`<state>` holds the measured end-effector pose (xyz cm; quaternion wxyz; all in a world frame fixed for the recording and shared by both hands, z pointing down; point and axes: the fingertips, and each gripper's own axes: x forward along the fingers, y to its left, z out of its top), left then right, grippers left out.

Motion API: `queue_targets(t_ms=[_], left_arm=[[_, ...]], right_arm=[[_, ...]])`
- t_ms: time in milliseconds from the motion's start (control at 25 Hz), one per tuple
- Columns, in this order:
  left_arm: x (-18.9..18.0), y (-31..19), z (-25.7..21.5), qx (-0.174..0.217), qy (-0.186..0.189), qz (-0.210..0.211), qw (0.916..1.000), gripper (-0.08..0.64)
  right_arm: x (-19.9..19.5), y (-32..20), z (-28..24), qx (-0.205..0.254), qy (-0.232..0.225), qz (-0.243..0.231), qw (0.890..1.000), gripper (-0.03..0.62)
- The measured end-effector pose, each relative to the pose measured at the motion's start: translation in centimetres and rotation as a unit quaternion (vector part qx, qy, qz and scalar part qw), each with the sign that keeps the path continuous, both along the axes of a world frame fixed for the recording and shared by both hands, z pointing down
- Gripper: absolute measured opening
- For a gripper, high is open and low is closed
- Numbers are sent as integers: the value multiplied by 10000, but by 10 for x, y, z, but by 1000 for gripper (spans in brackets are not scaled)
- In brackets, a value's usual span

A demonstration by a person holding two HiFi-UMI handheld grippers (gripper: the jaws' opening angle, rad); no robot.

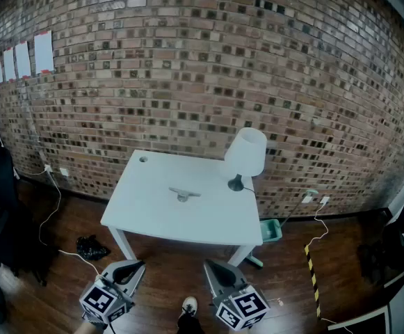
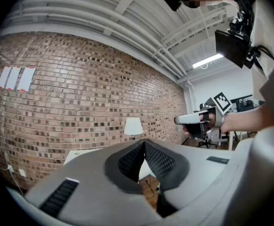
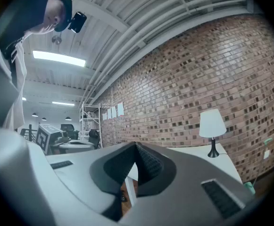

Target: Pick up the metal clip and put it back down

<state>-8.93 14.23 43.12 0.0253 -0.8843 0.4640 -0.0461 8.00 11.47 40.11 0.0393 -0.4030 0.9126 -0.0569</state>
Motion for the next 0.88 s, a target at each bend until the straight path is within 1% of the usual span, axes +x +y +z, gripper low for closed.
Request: queue_targets(t_ms=[120,240,280,440,640,720,800,840,880], left_arm=[[24,-54,1,-260,160,214,9993,11],[49,-99,-3,-371,112,504,9980,11],[54,-114,-5,-392,74,493,9980,11],[57,-172,-11,-420,-11,174,9990,11],[49,-220,-17,-461,-66,135,9988,11],[40,-235,-15,-413,-205,112,9989,11],[30,-248,-7,-454,-484,-9,9978,9],[26,-255,-3,-511,-646,-48,9966,19],[22,-263,5,-514,-862,-53,9949,22]], right_arm=[[15,-64,1,11,91,125,9999,-5],[25,-118,-5,23,120,106,9999,-5],[27,-135,-6,28,153,79,9998,-5],[35,-192,-8,-41,212,46,9998,-5],[26,-234,-1,-218,283,30,9994,-5],[22,-246,0,-299,289,121,9991,-5],[20,-255,0,-358,197,243,9989,-5],[18,-260,0,-383,179,309,9986,-5],[16,-264,1,-408,181,374,9983,-5]])
